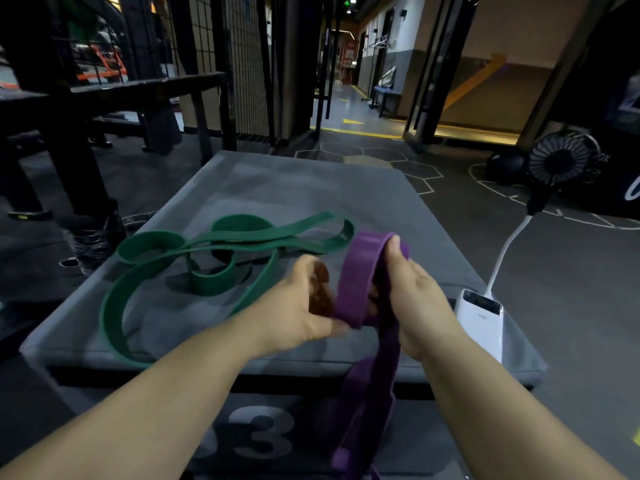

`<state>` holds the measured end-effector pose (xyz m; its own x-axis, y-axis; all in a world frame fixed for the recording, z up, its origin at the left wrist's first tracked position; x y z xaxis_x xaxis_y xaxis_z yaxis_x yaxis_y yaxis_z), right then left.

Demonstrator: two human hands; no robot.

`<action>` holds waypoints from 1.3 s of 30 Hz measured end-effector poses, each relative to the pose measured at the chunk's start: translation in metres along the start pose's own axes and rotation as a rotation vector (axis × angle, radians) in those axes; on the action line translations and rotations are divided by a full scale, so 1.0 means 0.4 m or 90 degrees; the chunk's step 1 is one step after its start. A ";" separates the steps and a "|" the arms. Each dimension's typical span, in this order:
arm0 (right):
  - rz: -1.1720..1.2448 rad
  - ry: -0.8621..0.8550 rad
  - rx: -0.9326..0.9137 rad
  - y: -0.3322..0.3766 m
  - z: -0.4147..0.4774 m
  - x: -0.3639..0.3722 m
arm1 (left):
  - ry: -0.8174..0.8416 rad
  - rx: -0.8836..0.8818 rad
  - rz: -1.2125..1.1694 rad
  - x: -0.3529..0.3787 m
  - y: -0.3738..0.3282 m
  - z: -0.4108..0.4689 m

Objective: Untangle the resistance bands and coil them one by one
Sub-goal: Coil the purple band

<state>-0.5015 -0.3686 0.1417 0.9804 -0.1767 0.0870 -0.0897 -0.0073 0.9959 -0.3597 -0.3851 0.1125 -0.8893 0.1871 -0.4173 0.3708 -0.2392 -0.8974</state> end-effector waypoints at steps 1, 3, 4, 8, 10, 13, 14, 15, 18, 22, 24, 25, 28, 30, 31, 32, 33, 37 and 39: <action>0.003 -0.025 0.004 0.006 0.007 -0.015 | -0.029 0.004 0.006 0.000 0.007 0.004; 0.010 -0.050 0.010 0.014 0.016 -0.033 | -0.069 0.010 -0.051 -0.006 0.008 0.010; 0.000 -0.061 0.011 0.013 0.020 -0.041 | -0.068 0.019 -0.078 -0.008 0.004 0.010; -0.055 -0.074 -0.018 0.005 0.022 -0.050 | 0.035 0.041 -0.095 0.038 -0.010 0.006; -0.051 -0.047 -0.029 0.000 0.020 -0.043 | 0.018 0.045 -0.118 0.057 -0.015 0.009; -0.040 -0.017 -0.023 0.002 0.014 -0.041 | -0.057 0.026 -0.215 0.038 -0.030 0.012; -0.045 -0.013 -0.021 0.000 0.018 -0.046 | -0.066 0.019 -0.270 0.034 -0.035 0.012; -0.057 -0.013 -0.016 0.000 0.020 -0.051 | -0.070 0.010 -0.324 0.029 -0.043 0.010; -0.061 0.018 0.025 -0.014 0.027 -0.052 | -0.125 0.022 -0.387 -0.010 -0.077 0.002; 0.047 0.202 0.048 -0.023 0.014 -0.014 | -0.162 0.180 -0.228 -0.110 -0.169 -0.033; 0.045 0.283 0.044 -0.027 0.007 -0.002 | -0.145 0.250 -0.135 -0.157 -0.208 -0.051; 0.037 0.316 0.044 -0.030 0.004 0.002 | -0.140 0.272 -0.091 -0.176 -0.221 -0.058; 0.010 0.386 0.040 -0.042 -0.006 0.009 | -0.124 0.284 -0.003 -0.213 -0.224 -0.064; 0.000 0.426 0.034 -0.049 -0.012 0.013 | -0.110 0.243 -0.003 -0.218 -0.208 -0.058; 0.005 0.447 0.035 -0.050 -0.015 0.014 | -0.106 0.214 -0.017 -0.217 -0.195 -0.052; 0.015 0.466 0.039 -0.051 -0.017 0.015 | -0.101 0.189 -0.026 -0.213 -0.180 -0.044; 0.024 0.481 0.046 -0.051 -0.019 0.015 | -0.095 0.169 -0.019 -0.207 -0.166 -0.038; 0.040 0.533 0.076 -0.063 -0.026 0.016 | -0.015 0.106 -0.094 -0.164 -0.130 -0.028; 0.042 0.568 0.105 -0.076 -0.031 0.017 | 0.009 0.042 -0.234 -0.148 -0.119 -0.028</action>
<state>-0.4901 -0.3573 0.1122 0.7376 0.6457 0.1973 -0.1070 -0.1768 0.9784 -0.3215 -0.3742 0.1785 -0.9561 0.2841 -0.0714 0.0093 -0.2141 -0.9768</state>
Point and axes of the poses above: each hand's wrist, its own z-axis towards the middle knuckle, its own x-axis out of the palm, y = z × x, the point moved 6 cm from there along z, towards the middle knuckle, and after that the axes turned 8 degrees about -y, right-handed, at the moved point
